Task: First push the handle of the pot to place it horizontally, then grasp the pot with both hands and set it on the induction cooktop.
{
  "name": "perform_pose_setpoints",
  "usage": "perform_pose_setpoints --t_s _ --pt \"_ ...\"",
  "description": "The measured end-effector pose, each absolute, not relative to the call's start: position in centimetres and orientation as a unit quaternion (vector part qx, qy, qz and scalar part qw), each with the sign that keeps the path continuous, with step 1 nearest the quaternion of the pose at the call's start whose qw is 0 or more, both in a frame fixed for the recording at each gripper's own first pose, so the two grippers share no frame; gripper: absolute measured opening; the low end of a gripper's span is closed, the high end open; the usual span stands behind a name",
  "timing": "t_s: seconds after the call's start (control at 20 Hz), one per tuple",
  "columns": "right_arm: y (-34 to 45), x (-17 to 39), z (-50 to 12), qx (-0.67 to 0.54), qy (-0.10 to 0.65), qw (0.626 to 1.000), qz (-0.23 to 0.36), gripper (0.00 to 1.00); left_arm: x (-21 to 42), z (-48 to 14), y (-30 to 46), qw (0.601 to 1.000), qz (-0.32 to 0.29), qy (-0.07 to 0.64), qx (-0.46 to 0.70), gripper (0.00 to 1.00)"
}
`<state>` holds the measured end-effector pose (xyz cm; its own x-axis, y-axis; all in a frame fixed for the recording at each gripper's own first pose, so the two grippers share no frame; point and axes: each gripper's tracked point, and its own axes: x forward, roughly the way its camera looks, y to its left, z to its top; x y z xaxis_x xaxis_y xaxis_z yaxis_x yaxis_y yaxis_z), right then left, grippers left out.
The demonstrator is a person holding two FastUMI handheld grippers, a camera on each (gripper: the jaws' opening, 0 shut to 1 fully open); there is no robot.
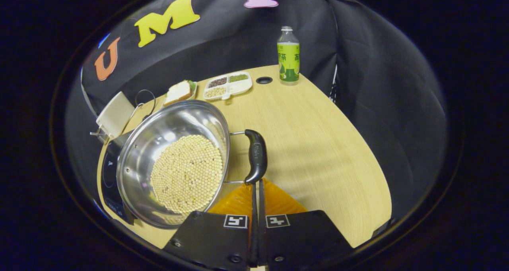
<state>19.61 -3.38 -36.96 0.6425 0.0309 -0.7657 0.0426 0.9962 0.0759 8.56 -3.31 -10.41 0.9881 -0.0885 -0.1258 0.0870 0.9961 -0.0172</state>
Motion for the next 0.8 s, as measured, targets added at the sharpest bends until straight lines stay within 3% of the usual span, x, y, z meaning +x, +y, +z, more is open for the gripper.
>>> perform_pose_setpoints --t_s 0.35,0.55,0.7,0.75,0.8 --pt "-3.7 20.3 -34.4 0.019 0.379 0.925 0.022 0.04 13.2 -17.0 -8.6 0.983 -0.094 0.157 -0.020 0.95" --pt "-3.9 20.4 -32.1 0.029 0.350 0.936 0.033 0.27 15.3 -20.7 -10.3 0.972 -0.103 0.209 -0.018 0.96" --pt "-4.9 20.9 -31.4 0.002 0.343 0.939 0.033 0.63 16.9 -22.8 -10.9 0.967 -0.098 0.236 -0.016 0.96" --pt "-5.1 21.2 -31.4 -0.003 0.342 0.939 0.032 0.67 17.3 -23.4 -11.1 0.964 -0.099 0.246 -0.020 0.96" --pt "-5.2 21.5 -31.3 0.000 0.343 0.939 0.031 0.80 17.7 -24.1 -11.5 0.961 -0.102 0.255 -0.023 0.96"
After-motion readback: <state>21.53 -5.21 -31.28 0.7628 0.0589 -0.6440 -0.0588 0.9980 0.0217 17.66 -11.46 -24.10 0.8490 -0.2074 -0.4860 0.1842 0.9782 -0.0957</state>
